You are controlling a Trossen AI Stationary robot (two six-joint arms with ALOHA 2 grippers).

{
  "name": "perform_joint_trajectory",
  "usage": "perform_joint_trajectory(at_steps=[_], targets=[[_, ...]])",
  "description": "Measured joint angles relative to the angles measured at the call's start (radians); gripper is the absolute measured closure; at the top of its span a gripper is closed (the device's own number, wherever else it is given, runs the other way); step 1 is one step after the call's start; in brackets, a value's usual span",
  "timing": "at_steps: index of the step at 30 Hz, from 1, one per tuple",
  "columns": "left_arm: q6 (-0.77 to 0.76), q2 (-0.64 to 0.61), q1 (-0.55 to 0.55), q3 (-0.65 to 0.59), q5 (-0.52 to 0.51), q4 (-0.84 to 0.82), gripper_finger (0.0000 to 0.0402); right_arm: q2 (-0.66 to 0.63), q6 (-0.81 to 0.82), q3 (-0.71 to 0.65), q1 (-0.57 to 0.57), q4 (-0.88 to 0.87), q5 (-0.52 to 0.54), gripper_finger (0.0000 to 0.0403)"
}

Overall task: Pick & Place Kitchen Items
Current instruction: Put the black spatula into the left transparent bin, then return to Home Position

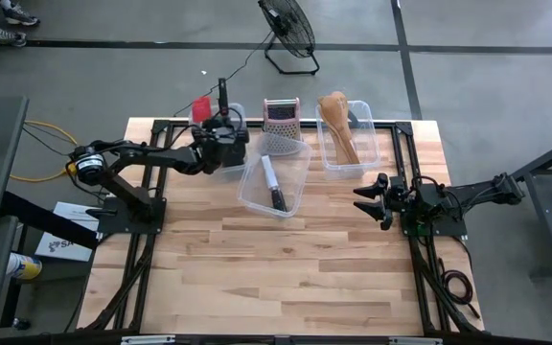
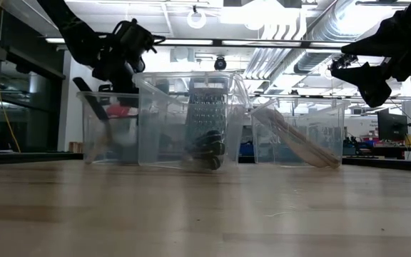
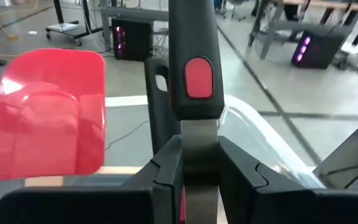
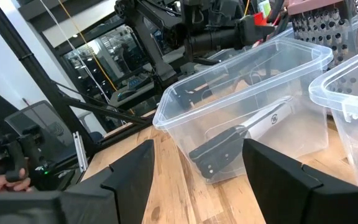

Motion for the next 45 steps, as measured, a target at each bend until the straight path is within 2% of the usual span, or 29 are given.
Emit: perform_joint_trajectory(at_steps=[6,11,18,21,24,32,35,41,45], targets=[[-0.004,0.000,0.000,0.000,0.004,-0.063,0.0336,0.000,0.000,0.000,0.000,0.000,0.000,0.0166],[-0.044,0.000,0.001,-0.001,0.045,-0.083,0.0332,0.000,0.000,0.000,0.000,0.000,0.000,0.0166],[-0.061,0.001,0.001,-0.003,0.089,-0.083,0.0223,0.000,0.000,0.000,0.000,0.000,0.000,0.0166],[-0.061,0.001,0.001,-0.003,0.093,-0.078,0.0199,0.000,0.000,0.000,0.000,0.000,0.000,0.0166],[-0.059,-0.002,0.001,0.001,0.095,-0.081,0.0193,0.000,0.000,0.000,0.000,0.000,0.000,0.0166],[0.056,-0.078,0.001,0.032,0.102,-0.115,0.0204,0.000,0.000,0.000,0.000,0.000,0.000,0.0166],[0.059,-0.129,0.000,0.055,0.165,-0.201,0.0215,0.000,0.000,0.000,0.000,0.000,0.000,0.0166],[0.048,-0.223,0.000,0.086,0.270,-0.405,0.0262,0.000,0.000,0.000,0.000,0.000,0.000,0.0166],[0.044,-0.284,0.000,0.107,0.372,-0.557,0.0314,0.000,0.000,0.000,0.000,0.000,0.000,0.0166]])
